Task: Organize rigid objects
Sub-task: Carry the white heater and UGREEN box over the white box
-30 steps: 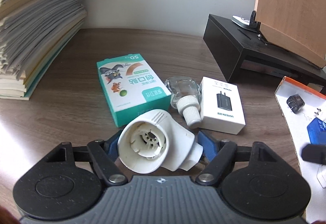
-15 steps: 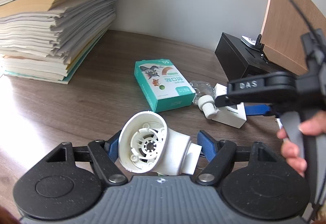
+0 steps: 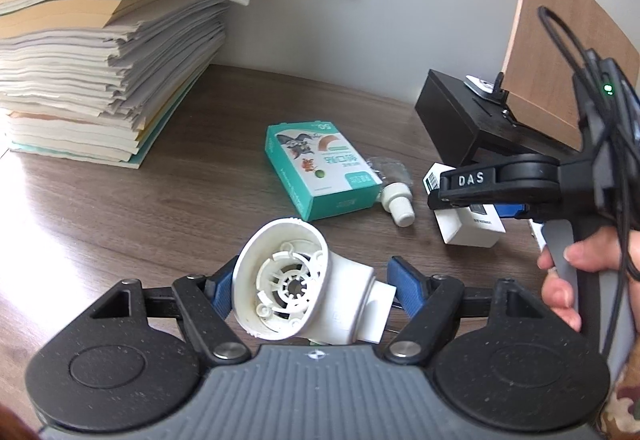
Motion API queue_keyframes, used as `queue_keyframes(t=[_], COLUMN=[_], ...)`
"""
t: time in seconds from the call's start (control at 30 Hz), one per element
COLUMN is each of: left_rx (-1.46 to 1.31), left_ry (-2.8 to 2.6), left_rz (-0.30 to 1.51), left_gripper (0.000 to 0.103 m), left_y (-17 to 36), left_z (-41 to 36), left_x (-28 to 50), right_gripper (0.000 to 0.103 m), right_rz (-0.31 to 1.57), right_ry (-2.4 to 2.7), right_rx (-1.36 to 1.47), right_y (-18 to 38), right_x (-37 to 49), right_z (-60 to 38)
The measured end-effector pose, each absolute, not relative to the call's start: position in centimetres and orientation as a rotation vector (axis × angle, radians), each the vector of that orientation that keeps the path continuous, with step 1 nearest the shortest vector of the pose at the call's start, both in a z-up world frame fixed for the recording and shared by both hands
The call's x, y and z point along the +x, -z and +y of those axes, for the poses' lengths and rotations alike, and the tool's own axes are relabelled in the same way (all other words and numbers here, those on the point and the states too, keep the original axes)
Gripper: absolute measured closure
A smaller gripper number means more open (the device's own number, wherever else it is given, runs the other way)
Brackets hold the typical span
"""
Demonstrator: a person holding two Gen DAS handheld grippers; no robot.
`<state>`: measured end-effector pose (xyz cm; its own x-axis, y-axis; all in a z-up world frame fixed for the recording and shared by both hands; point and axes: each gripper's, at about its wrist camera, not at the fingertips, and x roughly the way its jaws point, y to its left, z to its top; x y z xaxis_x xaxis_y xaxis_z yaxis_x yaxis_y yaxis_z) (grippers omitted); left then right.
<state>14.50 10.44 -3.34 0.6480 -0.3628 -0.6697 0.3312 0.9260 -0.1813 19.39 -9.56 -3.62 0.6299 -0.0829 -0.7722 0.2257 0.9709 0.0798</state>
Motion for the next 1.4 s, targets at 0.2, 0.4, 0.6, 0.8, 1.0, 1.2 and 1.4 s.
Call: queue_keyframes(t=[0.2, 0.4, 0.6, 0.8, 1.0, 1.2, 1.4], left_rx=[-0.03, -0.015, -0.009, 0.005, 0.029, 0.049, 0.075], left_ry=[0.473, 0.568, 0.631, 0.676, 0.694, 0.674, 0.634], left_rz=[0.753, 0.734, 0.723, 0.726, 0.737, 0.733, 0.729], left_gripper=[0.025, 0.025, 0.025, 0.025, 0.025, 0.025, 0.025], left_y=[2.4, 1.3, 0.4, 0.4, 0.7, 0.5, 0.4], left_z=[8.8, 5.4, 0.9, -4.5, -9.1, -11.6, -12.4], left_x=[13.3, 10.4, 6.1, 1.8, -1.2, -3.0, -3.8], right_gripper=[0.033, 0.033, 0.033, 0.033, 0.033, 0.032, 0.032], right_rz=[0.821, 0.78, 0.74, 0.728, 0.719, 0.702, 0.706], right_ry=[0.207, 0.266, 0.341, 0.416, 0.437, 0.396, 0.352], right_rx=[0.182, 0.215, 0.211, 0.212, 0.24, 0.255, 0.251], right_y=[0.9, -1.5, -3.3, -3.8, -3.8, -3.9, -3.5], right_x=[14.0, 7.3, 0.2, -6.1, -10.1, -11.7, -11.9], right_z=[-10.4, -13.0, -17.5, -23.3, -27.5, -29.3, -29.9])
